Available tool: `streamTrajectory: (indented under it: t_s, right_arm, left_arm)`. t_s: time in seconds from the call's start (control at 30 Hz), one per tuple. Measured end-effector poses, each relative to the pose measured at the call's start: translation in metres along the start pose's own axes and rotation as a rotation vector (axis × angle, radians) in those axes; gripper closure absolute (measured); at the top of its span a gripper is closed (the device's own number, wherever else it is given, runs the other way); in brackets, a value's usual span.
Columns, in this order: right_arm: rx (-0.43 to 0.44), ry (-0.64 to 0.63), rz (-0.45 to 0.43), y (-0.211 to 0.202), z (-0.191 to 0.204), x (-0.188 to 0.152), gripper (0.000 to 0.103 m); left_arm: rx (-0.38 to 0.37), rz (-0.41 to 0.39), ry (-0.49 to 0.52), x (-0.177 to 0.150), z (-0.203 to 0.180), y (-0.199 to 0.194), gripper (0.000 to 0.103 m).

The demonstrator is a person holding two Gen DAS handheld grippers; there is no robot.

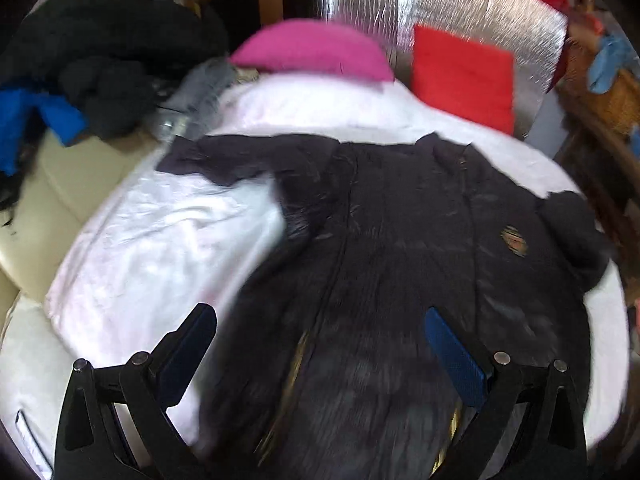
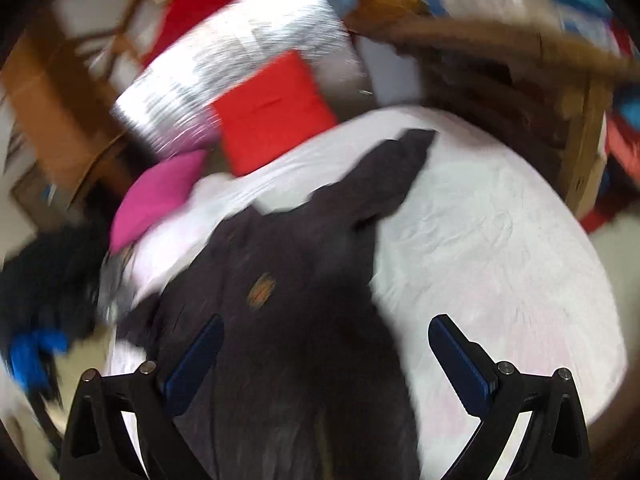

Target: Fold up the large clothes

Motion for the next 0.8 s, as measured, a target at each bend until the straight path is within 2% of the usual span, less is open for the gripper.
streamTrajectory:
  t_s: [0.13,0.2,0.33,0.4,0.47,0.53,0.57,0.6,0.63,0.7,0.8]
  right_arm:
    - [0.069,0.219,0.022,0.084,-0.05,0.068,0.0]
    - [0.061,0.264,0.029,0.119,-0.064,0.092,0.0]
    - [0.025,0.312,0.047,0.188,-0.087,0.133,0.002]
    - [0.0,0.353,0.064,0.219,-0.1,0.144,0.011]
    - [-0.019,0.392,0.096,0.243,-0.112,0.147,0.031]
    - [-0.019,0.38,0.06,0.252,-0.113,0.156,0.036]
    - [-0.009,0.346,0.043,0.252,-0.107,0.162,0.045]
    - [-0.004,0.327,0.043,0.252,-0.104,0.165,0.08]
    - [-0.017,0.315,0.032,0.25,-0.102,0.166,0.088]
    - [-0.008,0.302,-0.005,0.237,-0.093,0.166,0.093]
    - [0.088,0.251,-0.09,0.201,-0.054,0.17,0.094]
  left_arm:
    - [0.018,0.03,-0.022,0.026,-0.036,0.067,0.0]
    - [0.029,0.045,-0.02,0.036,-0.051,0.101,0.0]
    - [0.044,0.057,0.012,0.038,-0.067,0.136,0.0]
    - [0.044,0.083,0.046,0.036,-0.074,0.145,0.0]
    - [0.059,0.086,0.094,0.031,-0.079,0.153,0.0]
    - [0.056,0.128,0.115,0.021,-0.082,0.163,0.0]
    - [0.044,0.154,0.112,0.016,-0.083,0.168,0.0]
    - [0.044,0.147,0.103,0.015,-0.082,0.17,0.0]
    - [0.05,0.13,0.1,0.015,-0.082,0.168,0.0]
    - [0.059,0.132,0.114,0.014,-0.083,0.167,0.0]
    - [0.04,0.151,0.128,0.011,-0.084,0.167,0.0]
Point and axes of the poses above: each gripper's, at about its wrist camera, not at the fingertips, and y roughly the way its jaws point, z to its left, x to its top, the point moved 9 cm from there along y, roughly the way its jaws point
